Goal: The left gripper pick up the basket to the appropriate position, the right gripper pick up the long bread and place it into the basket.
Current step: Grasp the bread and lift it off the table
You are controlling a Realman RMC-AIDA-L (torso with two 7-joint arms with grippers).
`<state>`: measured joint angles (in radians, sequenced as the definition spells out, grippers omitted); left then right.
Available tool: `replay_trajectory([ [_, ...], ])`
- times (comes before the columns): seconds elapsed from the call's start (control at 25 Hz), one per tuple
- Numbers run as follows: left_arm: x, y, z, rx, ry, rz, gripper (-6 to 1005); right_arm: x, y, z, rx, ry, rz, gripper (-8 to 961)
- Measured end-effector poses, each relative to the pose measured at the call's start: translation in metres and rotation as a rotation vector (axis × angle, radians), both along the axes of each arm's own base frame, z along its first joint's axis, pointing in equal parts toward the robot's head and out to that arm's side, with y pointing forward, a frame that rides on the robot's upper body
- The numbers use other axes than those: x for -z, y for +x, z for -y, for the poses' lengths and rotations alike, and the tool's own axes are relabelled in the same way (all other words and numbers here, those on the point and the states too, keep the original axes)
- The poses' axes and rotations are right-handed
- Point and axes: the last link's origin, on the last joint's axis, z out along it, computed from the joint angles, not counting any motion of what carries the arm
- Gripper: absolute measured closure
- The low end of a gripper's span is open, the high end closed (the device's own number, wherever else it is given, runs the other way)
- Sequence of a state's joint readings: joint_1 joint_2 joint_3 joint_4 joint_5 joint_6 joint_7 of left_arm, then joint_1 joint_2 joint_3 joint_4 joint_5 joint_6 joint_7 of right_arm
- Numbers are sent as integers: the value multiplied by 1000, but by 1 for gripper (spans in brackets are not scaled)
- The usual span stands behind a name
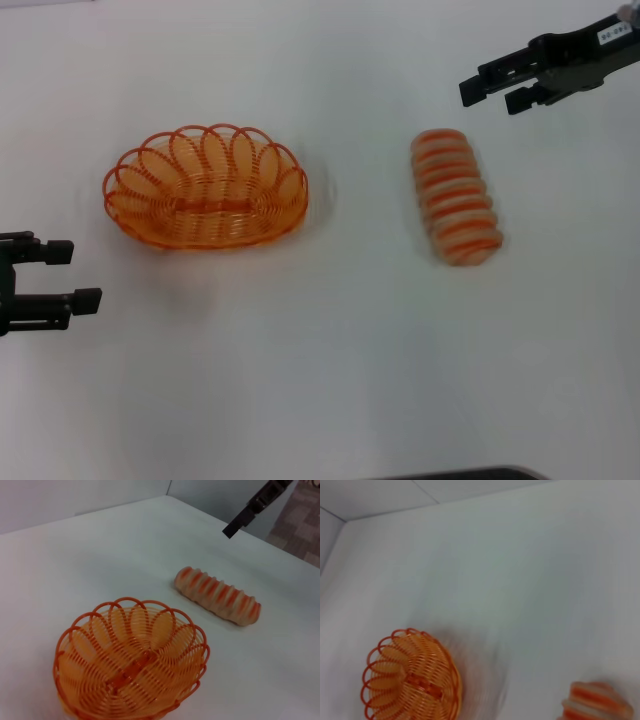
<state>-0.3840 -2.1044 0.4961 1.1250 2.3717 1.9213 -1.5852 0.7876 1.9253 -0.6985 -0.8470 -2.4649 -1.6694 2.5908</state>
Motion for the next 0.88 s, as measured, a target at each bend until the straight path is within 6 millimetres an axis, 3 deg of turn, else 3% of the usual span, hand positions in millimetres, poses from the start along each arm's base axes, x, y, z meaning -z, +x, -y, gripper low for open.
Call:
replay_trajectory([
  [0.4, 6, 1, 2, 43, 2, -6, 227, 17, -8, -4, 188, -139, 208, 8],
  [0.88, 12, 1, -1, 81, 31, -14, 229, 56, -27, -10, 213, -211, 403, 9],
])
